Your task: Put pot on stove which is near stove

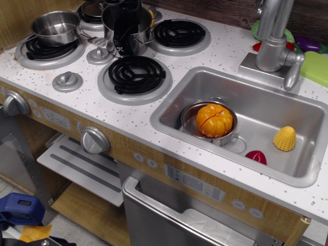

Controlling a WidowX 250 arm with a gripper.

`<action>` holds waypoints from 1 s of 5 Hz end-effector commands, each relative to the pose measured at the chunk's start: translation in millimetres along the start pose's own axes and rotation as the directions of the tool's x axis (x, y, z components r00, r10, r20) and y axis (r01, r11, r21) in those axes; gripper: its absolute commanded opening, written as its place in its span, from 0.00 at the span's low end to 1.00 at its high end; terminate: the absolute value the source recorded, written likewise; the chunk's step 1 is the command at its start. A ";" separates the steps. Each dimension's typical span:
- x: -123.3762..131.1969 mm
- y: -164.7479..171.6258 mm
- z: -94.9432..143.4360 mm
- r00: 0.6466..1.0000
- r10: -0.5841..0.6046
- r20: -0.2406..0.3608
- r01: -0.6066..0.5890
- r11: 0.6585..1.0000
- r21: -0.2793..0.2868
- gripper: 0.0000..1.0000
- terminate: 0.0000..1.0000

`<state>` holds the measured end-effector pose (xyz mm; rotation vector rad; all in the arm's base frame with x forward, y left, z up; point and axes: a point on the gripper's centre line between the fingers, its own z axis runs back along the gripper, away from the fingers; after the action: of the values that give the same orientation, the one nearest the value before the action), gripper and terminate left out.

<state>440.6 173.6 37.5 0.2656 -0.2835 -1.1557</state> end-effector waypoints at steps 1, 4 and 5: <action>-8.3 15.5 16.0 1.000 0.004 -0.017 -0.003 0.999 0.054 0.00 0.00; -5.3 24.6 43.4 0.998 -0.007 -0.066 0.012 0.997 0.077 0.00 0.00; 3.9 31.5 60.9 0.996 0.022 -0.085 -0.016 0.998 0.066 0.00 0.00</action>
<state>438.3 167.0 68.9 0.2744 -0.1611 -1.0864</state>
